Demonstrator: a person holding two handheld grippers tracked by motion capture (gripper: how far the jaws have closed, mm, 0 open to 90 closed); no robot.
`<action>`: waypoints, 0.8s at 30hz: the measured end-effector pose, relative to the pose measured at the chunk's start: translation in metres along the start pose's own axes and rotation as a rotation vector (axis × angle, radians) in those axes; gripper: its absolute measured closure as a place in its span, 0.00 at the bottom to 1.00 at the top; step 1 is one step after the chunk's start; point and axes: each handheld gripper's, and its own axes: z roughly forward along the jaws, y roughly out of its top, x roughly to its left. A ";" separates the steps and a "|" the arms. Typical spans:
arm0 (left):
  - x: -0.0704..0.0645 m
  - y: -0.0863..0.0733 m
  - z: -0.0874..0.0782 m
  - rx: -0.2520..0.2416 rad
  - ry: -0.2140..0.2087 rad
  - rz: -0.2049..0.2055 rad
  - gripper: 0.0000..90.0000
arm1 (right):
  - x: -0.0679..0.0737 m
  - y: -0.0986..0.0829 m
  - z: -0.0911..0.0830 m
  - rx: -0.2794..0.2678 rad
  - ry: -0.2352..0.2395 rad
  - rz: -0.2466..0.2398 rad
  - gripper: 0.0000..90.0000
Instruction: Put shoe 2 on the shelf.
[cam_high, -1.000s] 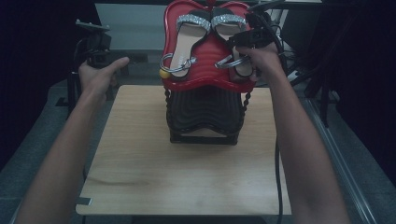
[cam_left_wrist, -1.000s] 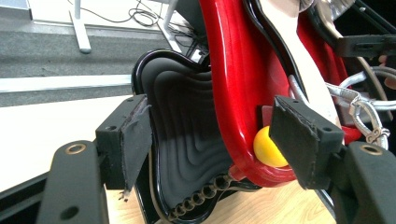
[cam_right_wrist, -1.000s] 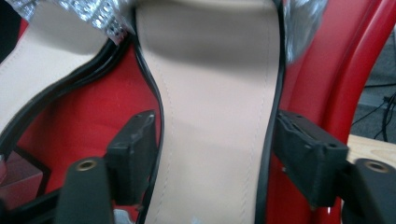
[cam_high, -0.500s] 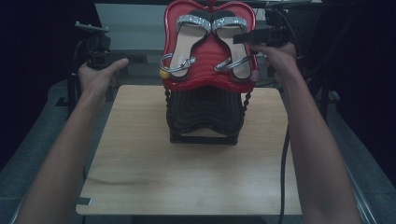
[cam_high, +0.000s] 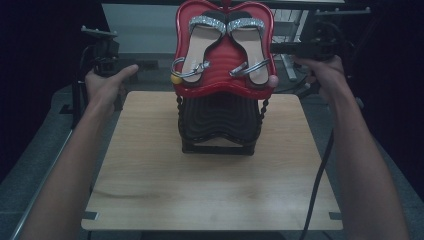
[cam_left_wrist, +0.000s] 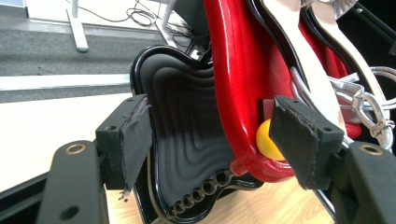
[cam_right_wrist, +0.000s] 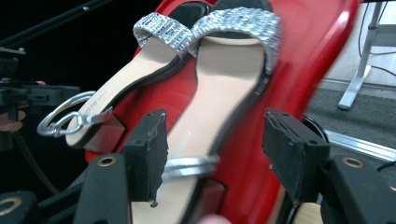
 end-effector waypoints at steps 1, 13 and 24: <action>0.000 0.000 0.000 0.002 -0.001 0.001 0.33 | -0.003 -0.002 -0.005 -0.005 0.004 -0.002 0.46; -0.001 -0.001 0.000 0.002 0.002 0.003 0.33 | -0.047 -0.041 -0.042 -0.013 -0.007 0.027 0.46; -0.004 -0.001 0.001 0.005 0.006 0.010 0.33 | -0.066 -0.065 -0.045 -0.003 -0.029 0.054 0.46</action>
